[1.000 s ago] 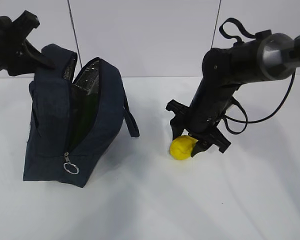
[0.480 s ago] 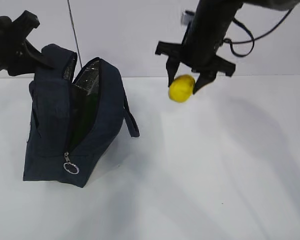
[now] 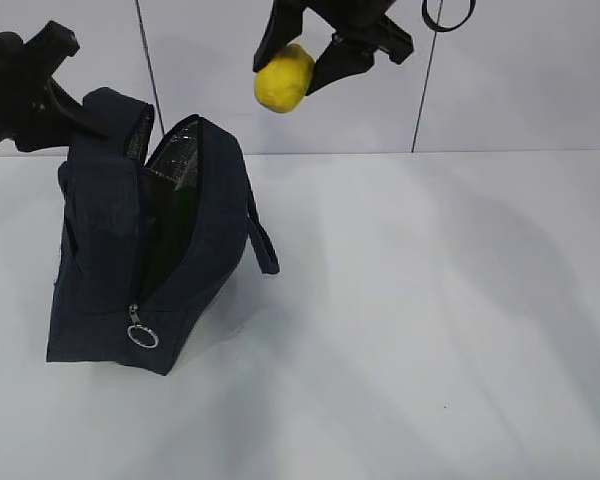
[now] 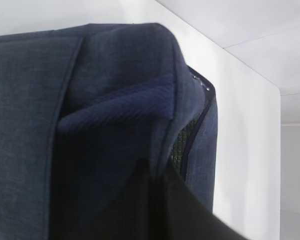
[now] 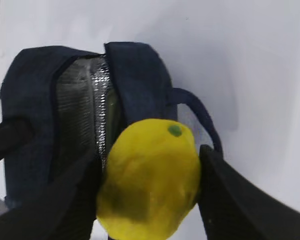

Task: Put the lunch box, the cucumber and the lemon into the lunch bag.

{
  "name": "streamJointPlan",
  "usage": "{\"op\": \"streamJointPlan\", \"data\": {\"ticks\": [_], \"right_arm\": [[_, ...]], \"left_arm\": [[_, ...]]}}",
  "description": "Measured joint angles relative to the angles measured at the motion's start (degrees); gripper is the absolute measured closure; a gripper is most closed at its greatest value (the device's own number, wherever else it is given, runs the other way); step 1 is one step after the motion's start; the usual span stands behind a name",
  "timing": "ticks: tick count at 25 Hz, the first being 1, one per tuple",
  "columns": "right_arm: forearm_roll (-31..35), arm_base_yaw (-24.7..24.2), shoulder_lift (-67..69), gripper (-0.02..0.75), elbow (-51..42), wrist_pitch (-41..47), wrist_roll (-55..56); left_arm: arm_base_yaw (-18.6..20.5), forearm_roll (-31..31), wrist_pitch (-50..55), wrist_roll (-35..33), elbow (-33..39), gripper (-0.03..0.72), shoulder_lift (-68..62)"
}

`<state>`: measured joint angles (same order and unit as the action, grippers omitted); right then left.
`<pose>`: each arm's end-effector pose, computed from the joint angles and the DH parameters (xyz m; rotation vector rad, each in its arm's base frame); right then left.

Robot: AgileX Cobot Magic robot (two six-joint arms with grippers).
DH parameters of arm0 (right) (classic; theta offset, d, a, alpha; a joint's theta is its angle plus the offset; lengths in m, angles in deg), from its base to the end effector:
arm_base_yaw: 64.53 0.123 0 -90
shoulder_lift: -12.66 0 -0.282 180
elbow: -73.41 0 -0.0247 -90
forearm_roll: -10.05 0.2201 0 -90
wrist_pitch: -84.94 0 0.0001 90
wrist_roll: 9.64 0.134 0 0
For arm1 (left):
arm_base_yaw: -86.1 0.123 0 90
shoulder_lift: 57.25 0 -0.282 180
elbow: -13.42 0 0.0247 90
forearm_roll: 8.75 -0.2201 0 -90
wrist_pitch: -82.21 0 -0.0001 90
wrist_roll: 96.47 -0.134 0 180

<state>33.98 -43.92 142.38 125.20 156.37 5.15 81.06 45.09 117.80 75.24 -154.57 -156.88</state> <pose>0.4089 0.2088 0.3054 -0.1020 2.6596 0.7779 0.3382 -0.0931 0.2598 -0.4810 2.3872 -0.9456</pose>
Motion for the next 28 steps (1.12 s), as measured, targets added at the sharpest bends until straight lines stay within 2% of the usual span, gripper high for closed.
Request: {"op": "streamJointPlan", "data": {"ticks": [5,11,18,28], "right_arm": [[6.2,1.4,0.0,0.299,0.0,0.0,-7.5],[8.0,4.2,0.0,0.299,0.0,0.1,-9.9],[9.1,4.2,0.0,0.300,0.0,-1.4,-10.2],[9.2,6.9,5.6,0.300,0.1,-3.1,-18.4]], "left_arm": [[0.0,0.0,0.0,0.0,0.0,0.695,0.0],[0.0,0.0,0.0,0.0,0.0,0.695,0.0],[0.0,0.0,0.0,0.0,0.0,0.695,0.0],[0.0,0.0,0.2,0.0,0.0,0.695,0.0]]}}
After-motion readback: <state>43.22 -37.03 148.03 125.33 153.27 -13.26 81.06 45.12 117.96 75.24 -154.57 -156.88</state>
